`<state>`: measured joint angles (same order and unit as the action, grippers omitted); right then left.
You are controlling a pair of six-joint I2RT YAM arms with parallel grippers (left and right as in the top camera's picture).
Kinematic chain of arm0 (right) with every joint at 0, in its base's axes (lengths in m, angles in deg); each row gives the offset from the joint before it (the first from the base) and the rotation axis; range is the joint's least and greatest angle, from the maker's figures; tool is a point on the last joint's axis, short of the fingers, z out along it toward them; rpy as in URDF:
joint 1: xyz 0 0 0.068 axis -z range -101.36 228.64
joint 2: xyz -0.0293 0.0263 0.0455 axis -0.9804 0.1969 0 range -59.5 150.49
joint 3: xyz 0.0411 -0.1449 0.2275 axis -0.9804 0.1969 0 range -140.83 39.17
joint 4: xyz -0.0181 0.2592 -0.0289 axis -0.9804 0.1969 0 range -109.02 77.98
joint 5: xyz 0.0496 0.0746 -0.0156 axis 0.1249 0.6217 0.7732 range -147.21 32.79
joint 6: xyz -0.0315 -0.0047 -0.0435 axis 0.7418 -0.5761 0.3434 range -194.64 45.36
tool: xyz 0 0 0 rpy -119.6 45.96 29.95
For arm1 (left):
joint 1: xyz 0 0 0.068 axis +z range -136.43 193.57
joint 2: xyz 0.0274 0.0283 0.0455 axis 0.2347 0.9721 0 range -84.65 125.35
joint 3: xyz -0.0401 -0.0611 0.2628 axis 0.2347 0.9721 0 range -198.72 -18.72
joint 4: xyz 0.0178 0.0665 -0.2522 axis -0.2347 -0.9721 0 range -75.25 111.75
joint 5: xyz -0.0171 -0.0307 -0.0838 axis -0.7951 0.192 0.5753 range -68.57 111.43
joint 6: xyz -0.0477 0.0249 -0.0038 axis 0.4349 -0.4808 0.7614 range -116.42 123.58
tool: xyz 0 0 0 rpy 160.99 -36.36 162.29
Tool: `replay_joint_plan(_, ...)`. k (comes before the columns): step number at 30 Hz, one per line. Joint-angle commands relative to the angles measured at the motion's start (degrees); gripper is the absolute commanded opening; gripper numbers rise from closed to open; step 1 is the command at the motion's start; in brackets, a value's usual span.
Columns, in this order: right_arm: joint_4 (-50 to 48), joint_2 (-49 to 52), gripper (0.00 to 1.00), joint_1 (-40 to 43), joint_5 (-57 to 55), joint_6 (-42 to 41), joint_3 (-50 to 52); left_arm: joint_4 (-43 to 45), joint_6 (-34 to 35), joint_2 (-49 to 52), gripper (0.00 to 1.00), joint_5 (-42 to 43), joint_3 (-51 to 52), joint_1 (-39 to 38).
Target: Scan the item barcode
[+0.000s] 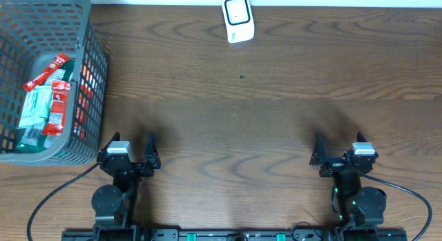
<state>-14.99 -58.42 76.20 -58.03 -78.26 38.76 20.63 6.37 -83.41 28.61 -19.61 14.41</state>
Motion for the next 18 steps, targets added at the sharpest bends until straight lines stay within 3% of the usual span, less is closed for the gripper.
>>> replay_joint_plan(1, 0.3, 0.1, 0.99, 0.6, 0.3, 0.7, 0.1, -2.5, 2.2, 0.1, 0.92, 4.7, 0.1, -0.3)
replay_joint_plan(5, 0.3, 0.1, 0.99, 0.6, 0.3, 0.7, 0.1, -4.2, 2.3, 0.1, 0.92, 12.5, -5.0, -0.3)
replay_joint_plan(12, 0.3, 0.1, 0.99, 0.6, 0.3, 0.7, 0.1, -19.3, 2.2, 1.0, 0.93, 12.8, -20.4, -0.3)
replay_joint_plan(15, 0.3, 0.1, 0.99, 0.6, 0.3, 0.7, 0.1, -24.1, 2.2, 5.7, 0.93, 14.8, -31.4, -0.3)
replay_joint_plan(18, 0.3, 0.1, 0.99, 0.6, 0.3, 0.7, 0.1, -31.6, 1.9, 19.1, 0.93, 17.7, -51.4, -0.3)
